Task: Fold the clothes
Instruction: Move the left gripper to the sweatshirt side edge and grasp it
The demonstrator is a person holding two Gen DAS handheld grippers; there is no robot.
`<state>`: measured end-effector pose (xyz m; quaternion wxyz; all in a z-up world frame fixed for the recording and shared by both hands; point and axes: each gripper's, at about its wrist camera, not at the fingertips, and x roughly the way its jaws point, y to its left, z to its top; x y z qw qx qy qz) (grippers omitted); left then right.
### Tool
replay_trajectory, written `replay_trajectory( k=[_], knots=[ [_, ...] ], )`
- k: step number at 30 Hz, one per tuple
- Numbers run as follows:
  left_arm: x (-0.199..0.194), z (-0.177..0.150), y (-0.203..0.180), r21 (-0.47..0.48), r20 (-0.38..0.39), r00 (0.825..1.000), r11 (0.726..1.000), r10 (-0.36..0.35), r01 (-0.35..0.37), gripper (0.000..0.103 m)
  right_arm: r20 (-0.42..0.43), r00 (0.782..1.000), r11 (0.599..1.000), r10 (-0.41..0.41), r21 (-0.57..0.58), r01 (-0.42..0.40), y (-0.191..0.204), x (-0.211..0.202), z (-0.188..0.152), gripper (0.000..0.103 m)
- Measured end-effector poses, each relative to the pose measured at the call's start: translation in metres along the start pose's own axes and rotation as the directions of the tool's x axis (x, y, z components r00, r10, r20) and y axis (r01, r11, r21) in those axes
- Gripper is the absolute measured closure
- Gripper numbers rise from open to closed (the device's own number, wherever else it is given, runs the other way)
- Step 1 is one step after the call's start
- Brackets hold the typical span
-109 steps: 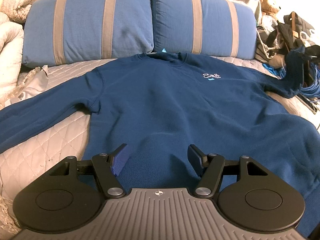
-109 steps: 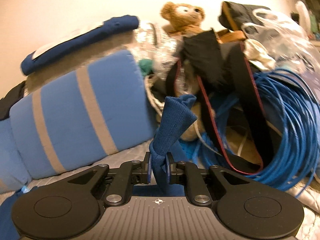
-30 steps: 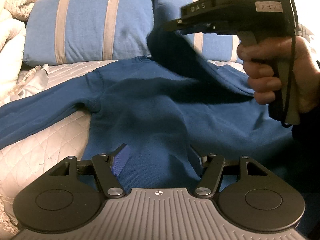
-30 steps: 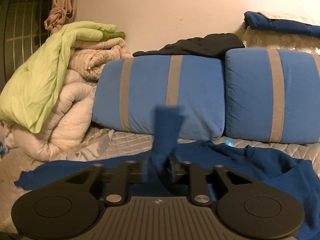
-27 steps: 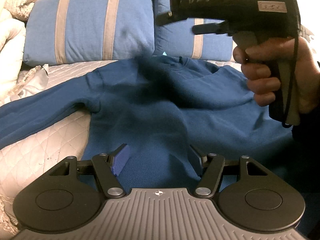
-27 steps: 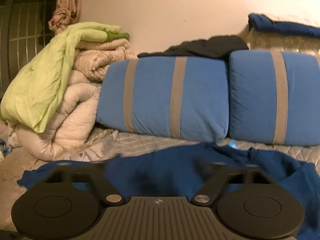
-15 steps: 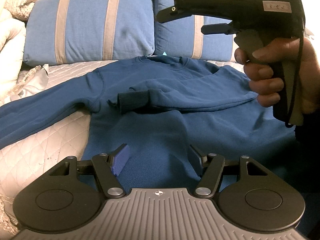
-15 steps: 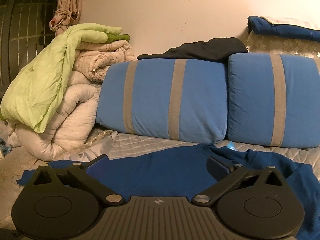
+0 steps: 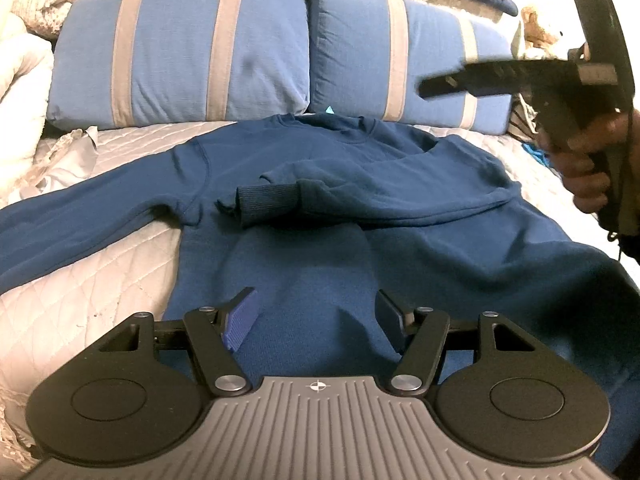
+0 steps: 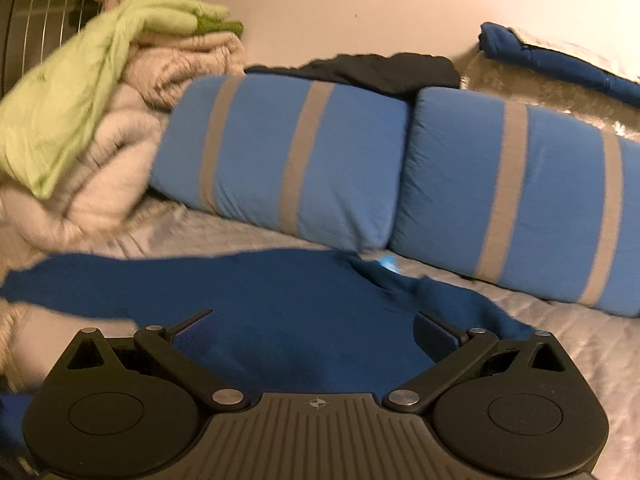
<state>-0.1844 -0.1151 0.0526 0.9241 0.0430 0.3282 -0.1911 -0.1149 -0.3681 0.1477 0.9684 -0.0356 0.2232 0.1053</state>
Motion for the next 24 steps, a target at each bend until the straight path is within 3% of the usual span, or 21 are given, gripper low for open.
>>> replay_trajectory(
  k=[12,17,24],
  knots=[
    [-0.001,0.000,0.000,-0.008,0.001,1.000,1.000,-0.008,0.008,0.039,-0.104,0.990,0.995,-0.096,-0.021,0.095,-0.069,-0.018,-0.040,0.000],
    [-0.008,0.006,0.009,-0.026,0.006,0.997,0.997,-0.072,0.072,0.039,-0.117,0.988,0.994,-0.105,0.001,0.106,-0.082,-0.027,-0.051,0.000],
    [-0.023,0.052,0.025,0.017,0.007,0.991,0.991,-0.132,0.132,0.036,-0.107,0.988,0.994,-0.110,-0.030,0.108,-0.092,-0.045,-0.064,0.000]
  ],
)
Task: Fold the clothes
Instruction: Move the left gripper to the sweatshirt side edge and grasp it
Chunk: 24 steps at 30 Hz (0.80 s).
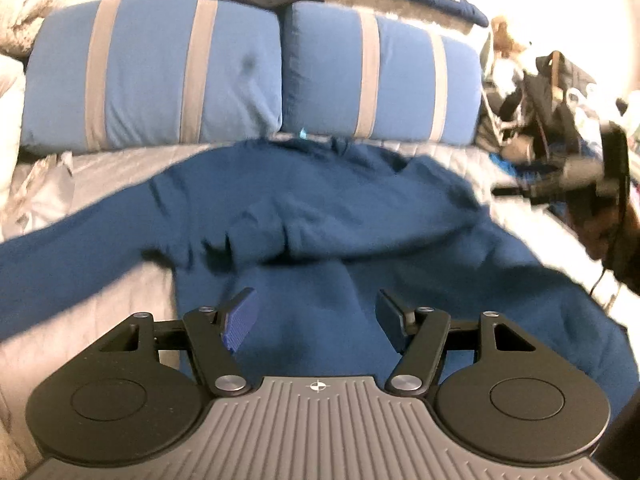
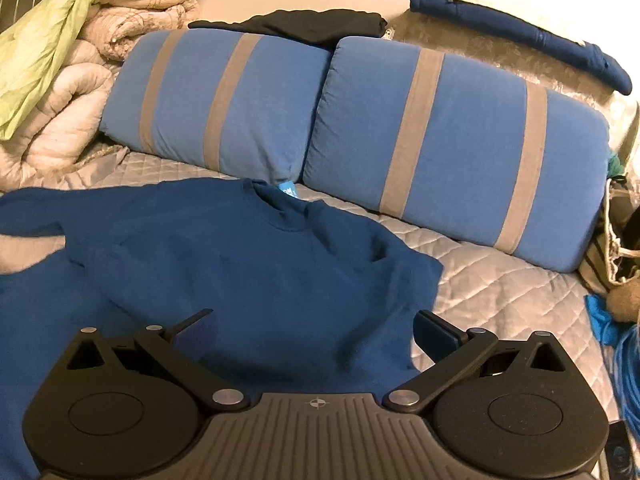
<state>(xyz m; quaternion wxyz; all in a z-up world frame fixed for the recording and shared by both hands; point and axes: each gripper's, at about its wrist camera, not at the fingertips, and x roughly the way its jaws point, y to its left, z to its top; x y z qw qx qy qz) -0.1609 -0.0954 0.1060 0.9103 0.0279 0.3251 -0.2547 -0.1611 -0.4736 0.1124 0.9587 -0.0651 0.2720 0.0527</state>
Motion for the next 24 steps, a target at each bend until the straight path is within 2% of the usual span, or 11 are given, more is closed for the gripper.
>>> replay_trajectory(
  k=[2,3,5,6,8,11,14,20,23,24],
  knots=[
    [0.005,0.015,0.014,-0.060,-0.022,0.999,0.997,-0.041,0.040,0.035,-0.004,1.000,1.000,-0.005,0.007,0.005,-0.003,-0.002,-0.004,0.000],
    [0.012,0.020,0.025,-0.119,-0.034,0.997,0.990,-0.074,0.069,0.035,-0.005,1.000,1.000,-0.004,0.014,0.004,-0.004,-0.003,-0.006,0.000],
    [0.029,0.026,0.050,-0.260,-0.051,0.987,0.957,-0.150,0.132,0.035,-0.005,1.000,1.000,-0.001,0.028,0.001,-0.006,-0.005,-0.010,0.000],
    [0.038,0.029,0.063,-0.329,-0.056,0.980,0.931,-0.189,0.161,0.035,-0.003,1.000,0.999,-0.002,0.033,0.002,-0.007,-0.007,-0.011,0.000],
    [0.055,0.036,0.087,-0.461,-0.056,0.962,0.862,-0.266,0.211,0.035,0.001,1.000,0.999,-0.006,0.037,0.006,-0.007,-0.010,-0.013,0.000],
    [0.079,0.034,0.113,-0.594,-0.048,0.954,0.776,-0.295,0.210,0.035,0.012,1.000,0.999,-0.014,0.038,0.014,-0.005,-0.016,-0.014,0.000],
    [0.105,0.029,0.134,-0.700,-0.045,0.933,0.678,-0.356,0.225,0.035,0.016,1.000,0.999,-0.016,0.036,0.016,-0.005,-0.021,-0.016,0.000],
    [0.145,0.005,0.174,-0.852,-0.019,0.922,0.489,-0.386,0.188,0.036,0.019,0.999,0.999,-0.030,0.039,0.030,-0.004,-0.030,-0.022,0.000],
    [0.157,-0.007,0.186,-0.893,-0.006,0.910,0.411,-0.414,0.181,0.037,0.019,0.999,0.999,-0.035,0.041,0.034,-0.005,-0.032,-0.024,0.000],
    [0.159,-0.010,0.188,-0.902,0.000,0.908,0.392,-0.419,0.181,0.042,0.019,0.999,0.999,-0.036,0.042,0.035,-0.005,-0.032,-0.024,0.000]
  ],
)
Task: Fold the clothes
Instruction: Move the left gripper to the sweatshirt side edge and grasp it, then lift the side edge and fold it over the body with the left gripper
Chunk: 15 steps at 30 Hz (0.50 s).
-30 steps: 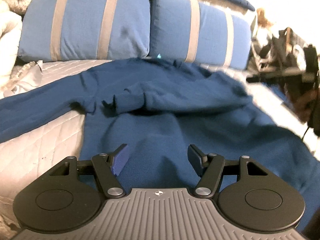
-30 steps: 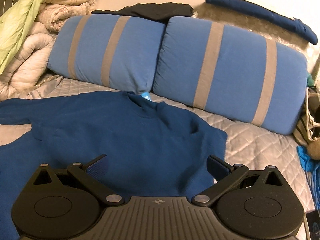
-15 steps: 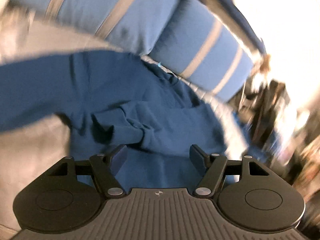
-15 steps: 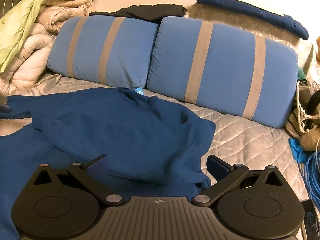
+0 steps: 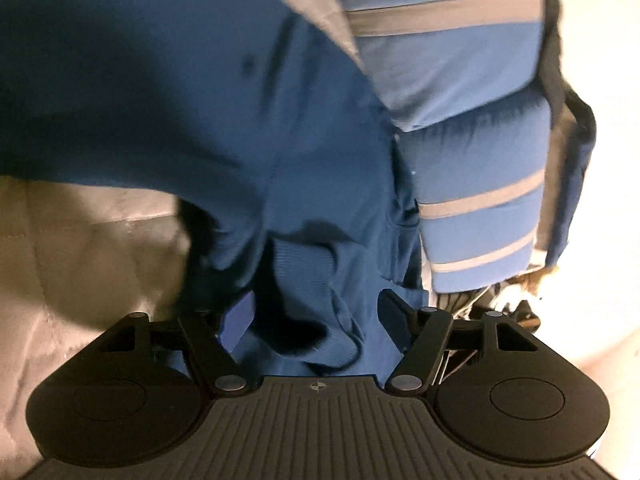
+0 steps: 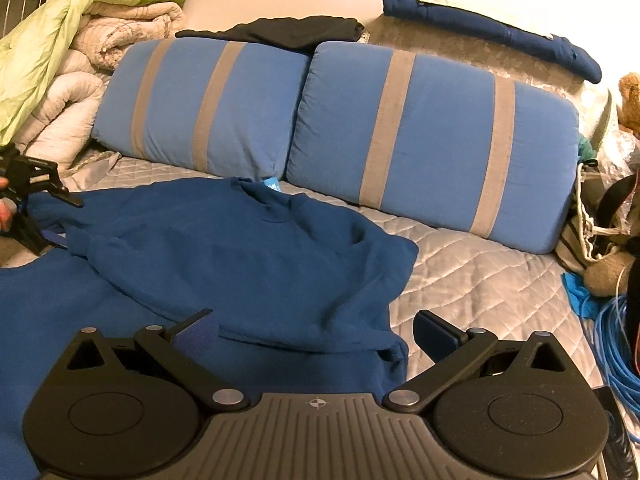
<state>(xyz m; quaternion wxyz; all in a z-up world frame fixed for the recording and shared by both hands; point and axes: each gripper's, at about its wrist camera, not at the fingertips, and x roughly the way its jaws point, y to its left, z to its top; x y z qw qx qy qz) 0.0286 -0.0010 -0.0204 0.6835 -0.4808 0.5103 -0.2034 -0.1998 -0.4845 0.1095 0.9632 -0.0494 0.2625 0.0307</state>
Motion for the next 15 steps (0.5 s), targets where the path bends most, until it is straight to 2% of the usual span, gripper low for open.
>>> replay_trajectory(
  k=[2,5,7,10,12,13,15],
  knots=[
    [0.002,0.001,0.006,-0.031,-0.001,1.000,0.999,-0.016,0.016,0.045,-0.001,1.000,1.000,-0.002,0.000,0.002,-0.001,0.000,0.000,0.000],
    [0.003,0.002,0.005,-0.030,-0.016,1.000,0.999,-0.017,0.017,0.047,-0.005,1.000,1.000,-0.007,0.000,0.007,-0.002,0.001,-0.001,0.000],
    [0.004,0.003,0.005,-0.031,-0.026,1.000,1.000,-0.007,0.007,0.053,-0.008,1.000,1.000,-0.010,0.006,0.010,-0.003,0.002,-0.002,0.000],
    [0.007,0.003,0.009,-0.040,-0.039,0.999,0.999,0.013,-0.015,0.068,-0.011,1.000,1.000,-0.017,0.024,0.017,-0.005,0.005,-0.003,0.000],
    [0.007,0.003,0.013,-0.045,-0.043,0.999,0.998,0.032,-0.034,0.088,-0.014,1.000,0.999,-0.014,0.045,0.015,-0.005,0.008,-0.004,0.000],
    [0.007,0.003,0.015,-0.048,-0.044,0.998,0.998,0.038,-0.040,0.094,-0.015,1.000,0.999,-0.011,0.051,0.012,-0.005,0.009,-0.005,0.000],
    [0.006,0.001,0.015,-0.044,-0.038,0.999,0.998,0.036,-0.037,0.098,-0.016,1.000,0.999,-0.009,0.045,0.009,-0.003,0.010,-0.006,0.000]
  ],
)
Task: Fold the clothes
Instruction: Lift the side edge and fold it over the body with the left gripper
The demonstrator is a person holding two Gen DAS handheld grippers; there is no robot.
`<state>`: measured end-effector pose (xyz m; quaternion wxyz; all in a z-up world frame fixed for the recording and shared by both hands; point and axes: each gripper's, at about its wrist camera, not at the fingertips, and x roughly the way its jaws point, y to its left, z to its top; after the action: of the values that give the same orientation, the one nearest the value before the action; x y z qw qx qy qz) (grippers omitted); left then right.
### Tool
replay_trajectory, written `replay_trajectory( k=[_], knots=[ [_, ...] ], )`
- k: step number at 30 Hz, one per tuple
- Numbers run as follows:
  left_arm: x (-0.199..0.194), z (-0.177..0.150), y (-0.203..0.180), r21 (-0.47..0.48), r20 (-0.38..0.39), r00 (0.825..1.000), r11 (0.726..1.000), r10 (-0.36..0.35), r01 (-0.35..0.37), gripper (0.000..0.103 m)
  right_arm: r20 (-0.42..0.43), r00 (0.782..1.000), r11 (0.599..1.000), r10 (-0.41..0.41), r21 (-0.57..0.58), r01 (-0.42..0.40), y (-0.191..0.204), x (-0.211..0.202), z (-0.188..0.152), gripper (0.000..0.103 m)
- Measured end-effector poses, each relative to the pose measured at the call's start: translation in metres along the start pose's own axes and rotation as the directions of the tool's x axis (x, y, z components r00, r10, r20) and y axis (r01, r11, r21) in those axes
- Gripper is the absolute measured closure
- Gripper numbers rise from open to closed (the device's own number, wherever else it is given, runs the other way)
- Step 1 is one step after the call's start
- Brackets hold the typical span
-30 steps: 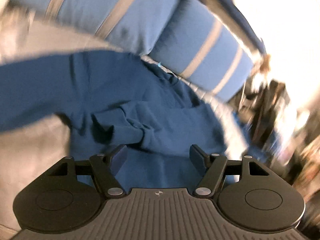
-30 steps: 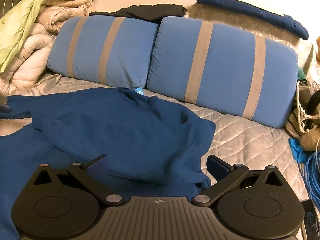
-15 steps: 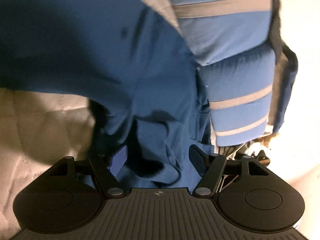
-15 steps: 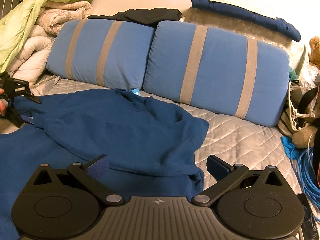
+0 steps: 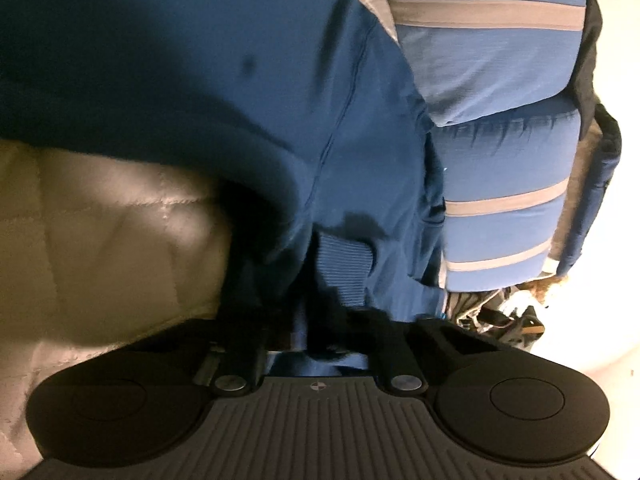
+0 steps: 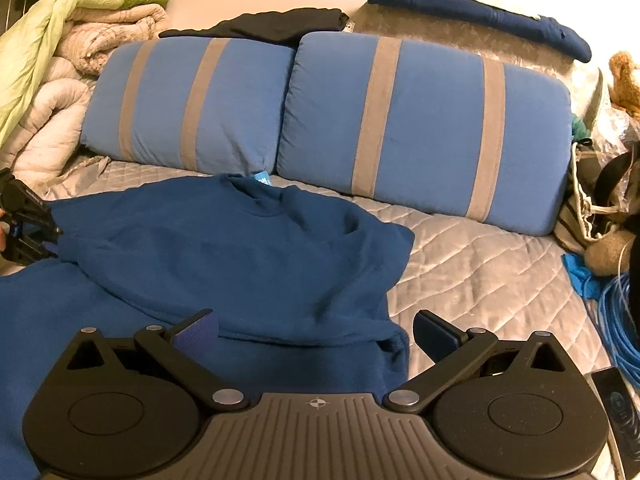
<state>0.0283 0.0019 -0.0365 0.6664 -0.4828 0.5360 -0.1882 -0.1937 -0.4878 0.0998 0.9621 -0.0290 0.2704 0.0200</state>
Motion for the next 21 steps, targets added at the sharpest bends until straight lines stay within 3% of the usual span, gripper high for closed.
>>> replay_trajectory(
  k=[12,21],
  knots=[
    [-0.015,-0.007,-0.035,0.113,0.049,0.998,0.993,0.031,-0.037,0.099,-0.005,1.000,1.000,0.003,-0.009,-0.003,0.002,0.002,-0.004,0.000],
    [-0.026,-0.010,-0.082,0.178,0.069,0.998,0.984,-0.011,-0.001,0.099,-0.015,1.000,1.000,-0.019,-0.014,0.019,-0.007,0.004,-0.010,0.000]
  ],
)
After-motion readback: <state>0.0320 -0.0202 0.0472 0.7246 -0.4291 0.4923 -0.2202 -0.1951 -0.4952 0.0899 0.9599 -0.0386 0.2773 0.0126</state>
